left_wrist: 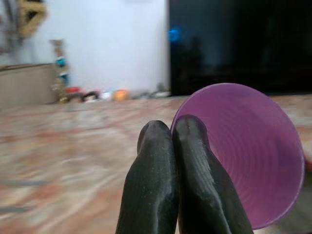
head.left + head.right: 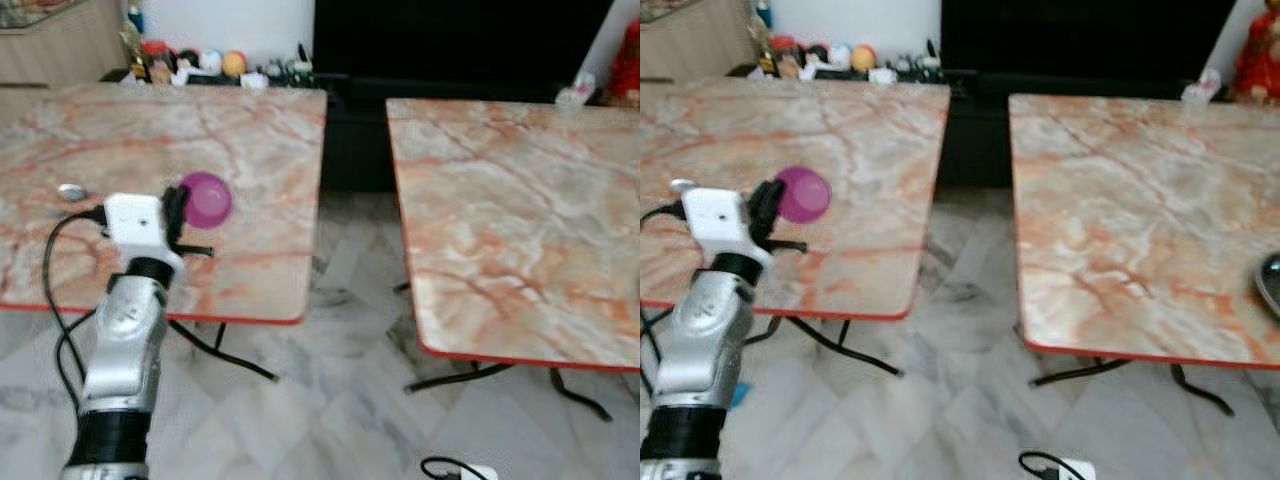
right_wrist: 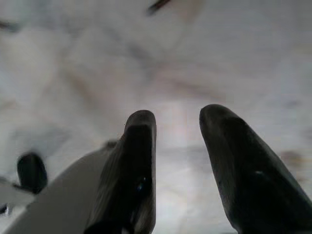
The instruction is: Setting the table
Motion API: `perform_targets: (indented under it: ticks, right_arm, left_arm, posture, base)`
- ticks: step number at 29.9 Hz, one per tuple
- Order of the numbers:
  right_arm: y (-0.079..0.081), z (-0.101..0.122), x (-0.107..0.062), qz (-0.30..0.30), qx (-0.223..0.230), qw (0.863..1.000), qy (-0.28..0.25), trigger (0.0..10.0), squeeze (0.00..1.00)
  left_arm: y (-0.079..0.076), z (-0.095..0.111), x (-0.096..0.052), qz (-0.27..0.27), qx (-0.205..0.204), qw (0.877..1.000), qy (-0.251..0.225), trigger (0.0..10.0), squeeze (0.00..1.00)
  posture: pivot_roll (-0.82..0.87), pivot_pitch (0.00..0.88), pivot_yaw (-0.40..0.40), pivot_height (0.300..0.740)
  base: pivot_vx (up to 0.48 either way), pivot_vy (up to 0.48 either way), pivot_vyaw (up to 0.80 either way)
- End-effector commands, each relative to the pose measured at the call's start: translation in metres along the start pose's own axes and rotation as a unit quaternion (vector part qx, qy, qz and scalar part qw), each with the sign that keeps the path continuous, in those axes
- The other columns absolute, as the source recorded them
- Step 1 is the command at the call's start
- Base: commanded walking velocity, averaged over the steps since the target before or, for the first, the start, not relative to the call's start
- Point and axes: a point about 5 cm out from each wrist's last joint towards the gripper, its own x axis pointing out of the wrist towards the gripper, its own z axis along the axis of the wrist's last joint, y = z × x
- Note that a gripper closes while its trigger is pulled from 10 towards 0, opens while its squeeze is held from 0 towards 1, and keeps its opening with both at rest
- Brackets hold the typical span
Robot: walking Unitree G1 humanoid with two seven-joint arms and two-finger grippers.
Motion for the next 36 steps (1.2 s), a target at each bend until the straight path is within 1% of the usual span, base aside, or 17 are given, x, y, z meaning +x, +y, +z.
perform_targets:
  ticks: [1, 6, 11, 18, 27, 36]
  right_arm:
    - [0.0043, 0.0008, 0.0005, 0.004, 0.007, 1.000, -0.001, 10.0, 0.00]
    - [0.0050, 0.0016, 0.0009, 0.004, 0.009, 1.000, -0.001, 10.0, 0.00]
    - [0.0062, 0.0042, 0.0019, 0.003, 0.008, 1.000, -0.002, 10.0, 0.00]
    - [0.0071, 0.0045, 0.0021, 0.002, 0.008, 1.000, -0.002, 10.0, 0.00]
    - [0.0038, 0.0039, 0.0019, -0.004, 0.006, 1.000, 0.000, 10.0, 0.00]
    - [0.0019, 0.0042, 0.0018, -0.005, 0.007, 1.000, -0.002, 10.0, 0.00]
  left_arm:
    - [0.0095, 0.0045, 0.0003, 0.011, 0.014, 1.000, -0.008, 10.0, 0.00]
    - [0.0111, 0.0056, 0.0017, 0.011, 0.014, 1.000, -0.010, 10.0, 0.00]
    - [0.0084, 0.0069, 0.0035, 0.007, 0.014, 1.000, -0.013, 10.0, 0.00]
    - [0.0089, 0.0072, 0.0040, 0.006, 0.014, 1.000, -0.014, 10.0, 0.00]
    - [0.0080, 0.0058, 0.0010, -0.001, 0.015, 1.000, -0.009, 10.0, 0.00]
    - [0.0112, 0.0054, 0.0002, -0.003, 0.021, 1.000, -0.006, 10.0, 0.00]
  posture:
    - [0.11, 0.000, -0.035, 0.740]
    - [0.10, 0.000, -0.035, 0.740]
    - [0.09, 0.000, -0.036, 0.740]
    - [0.09, 0.000, -0.039, 0.740]
    - [0.09, 0.000, -0.043, 0.740]
    - [0.09, 0.000, -0.042, 0.740]
  base:
    - [0.000, -0.409, 0.00]
    - [0.000, -0.408, 0.00]
    - [0.000, -0.409, 0.00]
    - [0.000, -0.408, 0.00]
    - [0.000, -0.408, 0.00]
    - [0.000, -0.408, 0.00]
